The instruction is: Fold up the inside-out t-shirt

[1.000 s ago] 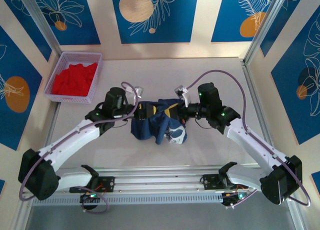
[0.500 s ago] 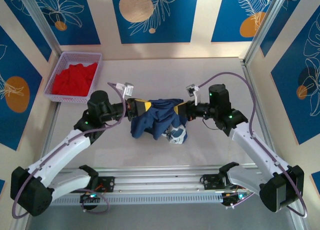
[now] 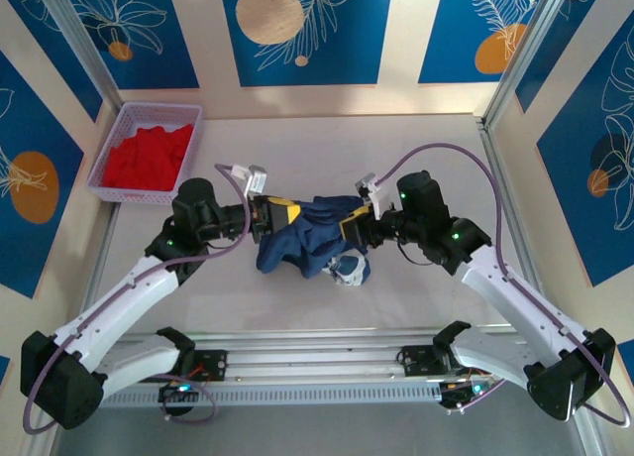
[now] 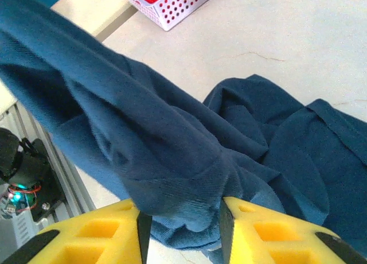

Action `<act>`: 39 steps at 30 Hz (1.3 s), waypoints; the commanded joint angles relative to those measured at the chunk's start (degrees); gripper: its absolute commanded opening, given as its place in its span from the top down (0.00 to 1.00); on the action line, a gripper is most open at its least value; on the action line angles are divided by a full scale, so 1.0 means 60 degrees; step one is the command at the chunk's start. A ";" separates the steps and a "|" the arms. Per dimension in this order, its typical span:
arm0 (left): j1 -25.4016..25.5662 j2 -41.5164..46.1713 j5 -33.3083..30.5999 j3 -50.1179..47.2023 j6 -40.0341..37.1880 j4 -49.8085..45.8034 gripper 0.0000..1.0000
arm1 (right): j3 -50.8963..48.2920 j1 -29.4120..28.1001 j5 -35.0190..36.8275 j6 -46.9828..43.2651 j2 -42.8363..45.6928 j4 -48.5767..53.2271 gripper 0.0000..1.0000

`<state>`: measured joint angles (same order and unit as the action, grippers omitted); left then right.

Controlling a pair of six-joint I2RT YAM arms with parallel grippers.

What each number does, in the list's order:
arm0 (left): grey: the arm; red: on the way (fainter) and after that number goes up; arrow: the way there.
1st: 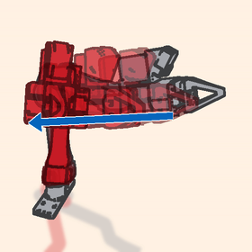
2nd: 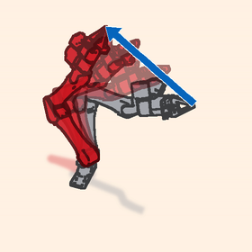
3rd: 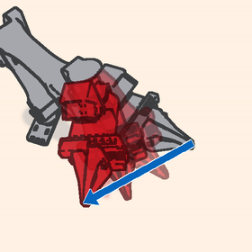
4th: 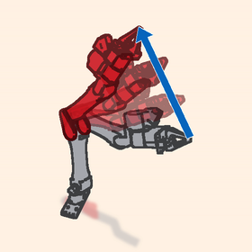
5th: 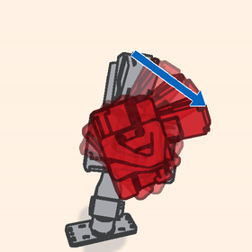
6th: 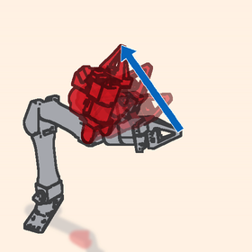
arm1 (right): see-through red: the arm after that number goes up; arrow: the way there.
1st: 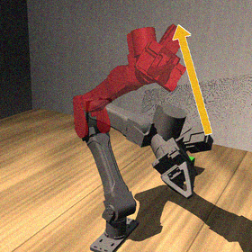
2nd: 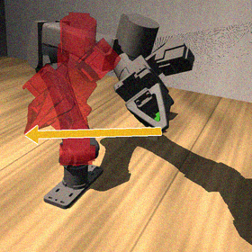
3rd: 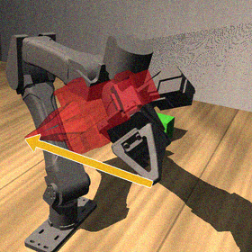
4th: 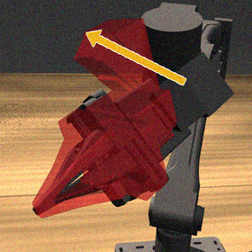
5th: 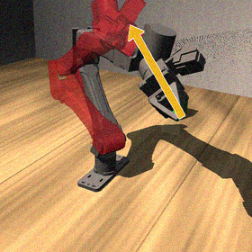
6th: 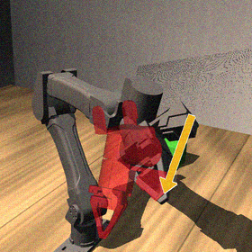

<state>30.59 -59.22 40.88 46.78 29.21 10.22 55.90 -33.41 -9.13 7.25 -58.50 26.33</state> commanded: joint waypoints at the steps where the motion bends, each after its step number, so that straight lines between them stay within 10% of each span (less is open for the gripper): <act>1: -0.0059 -0.0098 0.0056 0.0384 -0.0299 -0.0106 1.00 | 0.0585 -0.0401 0.0444 -0.0786 -0.0002 0.0134 0.60; 22: -0.0059 -0.0131 0.0009 0.0391 -0.0284 -0.0244 1.00 | 0.2078 -0.2076 0.4554 -0.2202 -0.1452 0.1128 0.55; 29: -0.0059 -0.0092 0.0012 0.0376 -0.0282 -0.0277 1.00 | 0.2130 -0.2092 0.3472 -0.2306 -0.1864 0.0837 0.55; 34: -0.0059 -0.0019 -0.0377 0.0406 -0.0683 -0.0826 1.00 | 0.2314 -0.1871 0.2792 -0.1877 -0.1793 0.0741 0.89; 39: -0.0059 -0.0043 -0.2238 0.0544 -0.1724 -0.2461 1.00 | 0.1848 -0.0551 -0.0964 -0.0225 -0.1031 -0.0127 1.00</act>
<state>30.59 -60.07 34.96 47.75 24.14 2.00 67.40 -40.03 0.45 -0.86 -68.27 30.17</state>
